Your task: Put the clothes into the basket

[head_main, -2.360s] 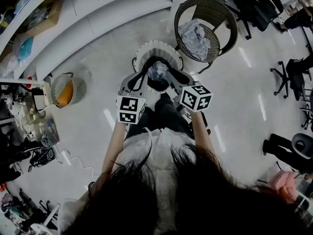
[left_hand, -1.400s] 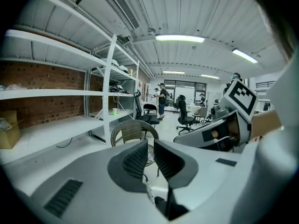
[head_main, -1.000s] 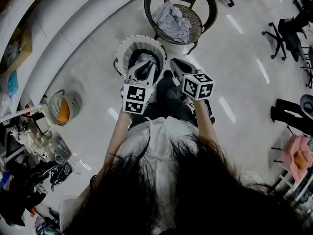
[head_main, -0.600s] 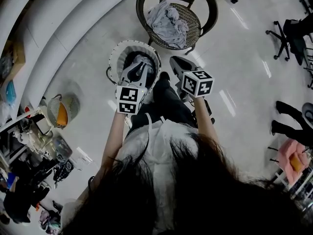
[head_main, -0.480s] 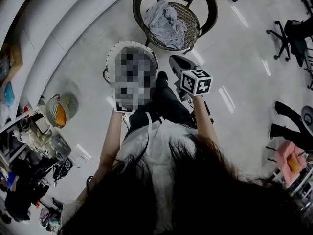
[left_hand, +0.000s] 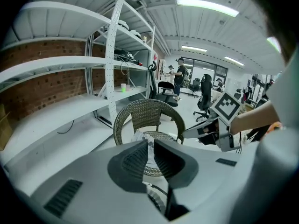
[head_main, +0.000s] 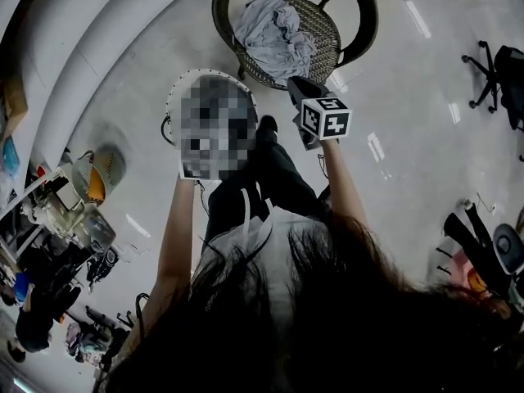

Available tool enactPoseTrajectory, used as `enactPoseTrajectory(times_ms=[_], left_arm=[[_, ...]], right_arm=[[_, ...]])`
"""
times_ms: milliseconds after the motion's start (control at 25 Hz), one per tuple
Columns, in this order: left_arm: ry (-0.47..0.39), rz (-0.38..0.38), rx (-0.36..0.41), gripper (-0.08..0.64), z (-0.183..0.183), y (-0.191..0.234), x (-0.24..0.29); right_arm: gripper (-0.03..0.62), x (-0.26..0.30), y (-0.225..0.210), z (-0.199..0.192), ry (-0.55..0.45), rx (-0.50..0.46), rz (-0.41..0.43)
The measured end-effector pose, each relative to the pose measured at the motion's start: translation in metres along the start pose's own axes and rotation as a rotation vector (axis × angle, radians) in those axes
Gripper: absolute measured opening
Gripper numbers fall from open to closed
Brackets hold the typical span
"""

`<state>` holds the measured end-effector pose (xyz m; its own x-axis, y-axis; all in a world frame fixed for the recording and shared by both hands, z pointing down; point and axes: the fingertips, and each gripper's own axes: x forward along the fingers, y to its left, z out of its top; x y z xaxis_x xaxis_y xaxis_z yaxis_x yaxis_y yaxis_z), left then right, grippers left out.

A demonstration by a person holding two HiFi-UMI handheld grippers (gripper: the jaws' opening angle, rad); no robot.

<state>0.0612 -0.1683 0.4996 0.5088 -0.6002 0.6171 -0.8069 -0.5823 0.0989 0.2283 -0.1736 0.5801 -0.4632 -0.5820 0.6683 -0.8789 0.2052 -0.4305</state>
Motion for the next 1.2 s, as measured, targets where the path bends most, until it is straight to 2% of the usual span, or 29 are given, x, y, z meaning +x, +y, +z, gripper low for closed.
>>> enactPoseTrajectory(times_ms=[360,520,720,760,800,840,1040,1200], left_arm=[[0.099,-0.004,-0.038,0.048,-0.037,0.013,0.074],[0.145,-0.031,-0.019,0.048,-0.056,0.01,0.104],[0.195,-0.033,-0.001,0.048,-0.081,0.017,0.132],[0.206,-0.031,0.01,0.048,-0.086,0.019,0.136],[0.216,-0.031,0.022,0.048,-0.091,0.02,0.141],[0.226,-0.032,0.029,0.048,-0.095,0.021,0.145],[0.251,-0.029,0.004,0.048,-0.113,0.028,0.158],[0.277,-0.02,-0.012,0.048,-0.128,0.033,0.163]], right_arm=[[0.048,0.092,-0.073,-0.034,0.131,-0.087,-0.037],[0.049,0.128,-0.105,-0.053,0.192,-0.104,-0.058],[0.056,0.166,-0.132,-0.056,0.227,-0.109,-0.062],[0.093,0.173,-0.136,-0.055,0.235,-0.117,-0.055],[0.18,0.18,-0.14,-0.055,0.244,-0.127,-0.047],[0.222,0.186,-0.144,-0.056,0.254,-0.141,-0.046],[0.291,0.216,-0.176,-0.072,0.319,-0.228,-0.141],[0.305,0.235,-0.188,-0.103,0.438,-0.233,-0.148]])
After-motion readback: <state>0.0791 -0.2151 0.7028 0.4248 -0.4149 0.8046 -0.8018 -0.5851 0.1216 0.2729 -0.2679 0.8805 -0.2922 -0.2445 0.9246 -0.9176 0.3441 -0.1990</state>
